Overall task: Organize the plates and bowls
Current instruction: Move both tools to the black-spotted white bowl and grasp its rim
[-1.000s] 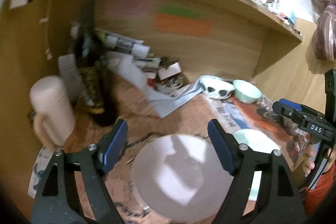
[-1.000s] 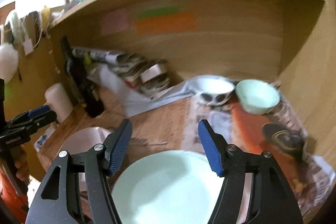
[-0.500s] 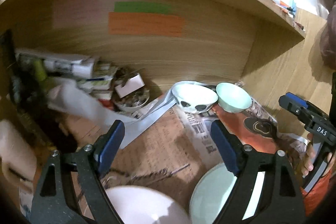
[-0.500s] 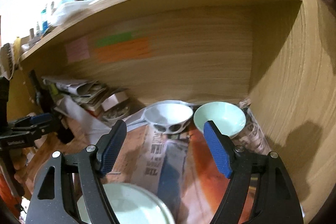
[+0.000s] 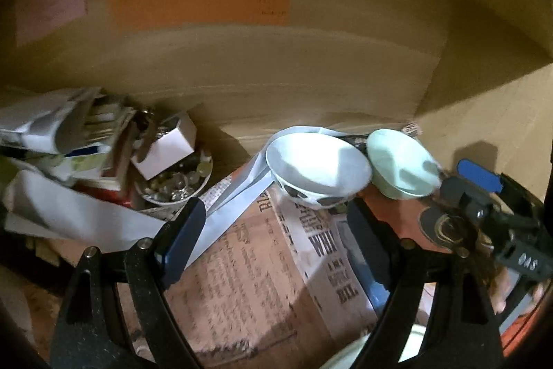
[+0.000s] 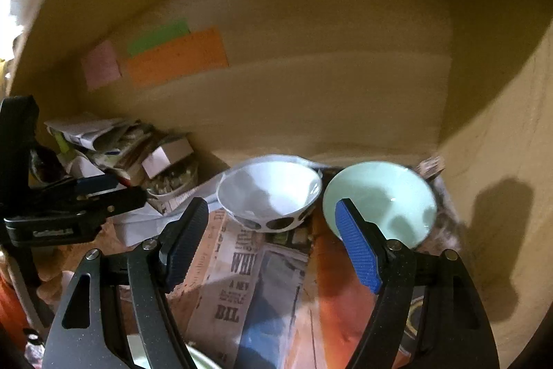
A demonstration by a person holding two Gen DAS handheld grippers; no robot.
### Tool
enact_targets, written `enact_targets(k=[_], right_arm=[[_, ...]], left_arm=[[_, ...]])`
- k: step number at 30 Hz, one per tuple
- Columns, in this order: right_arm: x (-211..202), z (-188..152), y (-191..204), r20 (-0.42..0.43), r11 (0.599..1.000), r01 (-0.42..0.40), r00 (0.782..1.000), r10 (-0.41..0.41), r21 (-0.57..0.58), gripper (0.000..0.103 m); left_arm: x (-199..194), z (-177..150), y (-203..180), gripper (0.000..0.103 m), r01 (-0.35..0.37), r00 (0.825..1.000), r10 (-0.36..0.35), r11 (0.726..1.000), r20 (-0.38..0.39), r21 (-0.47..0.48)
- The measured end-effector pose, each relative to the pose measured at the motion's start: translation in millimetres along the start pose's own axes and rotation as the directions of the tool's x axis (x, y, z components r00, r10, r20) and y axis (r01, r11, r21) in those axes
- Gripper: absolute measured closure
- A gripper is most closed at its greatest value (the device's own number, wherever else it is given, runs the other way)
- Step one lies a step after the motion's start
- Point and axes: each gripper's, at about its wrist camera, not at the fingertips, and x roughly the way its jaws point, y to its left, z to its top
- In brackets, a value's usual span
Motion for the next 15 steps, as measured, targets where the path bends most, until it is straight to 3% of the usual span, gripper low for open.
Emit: enact_targets(k=[9,15], right_arm=[[48,-10,-17,-0.093,0.999,-0.003,0.996,0.007,0.042,0.03],[63,-20,-31,-0.144,0.996,0.011,0.99,0.002,0.09,0.03]], left_arm=[[65,16,5,0.02,-0.01,0.994,0.005,0.999,-0.109,-0.044],[97,15,3,0.037,0.017,0.982,-0.029,0.998,-0.185,-0.062]])
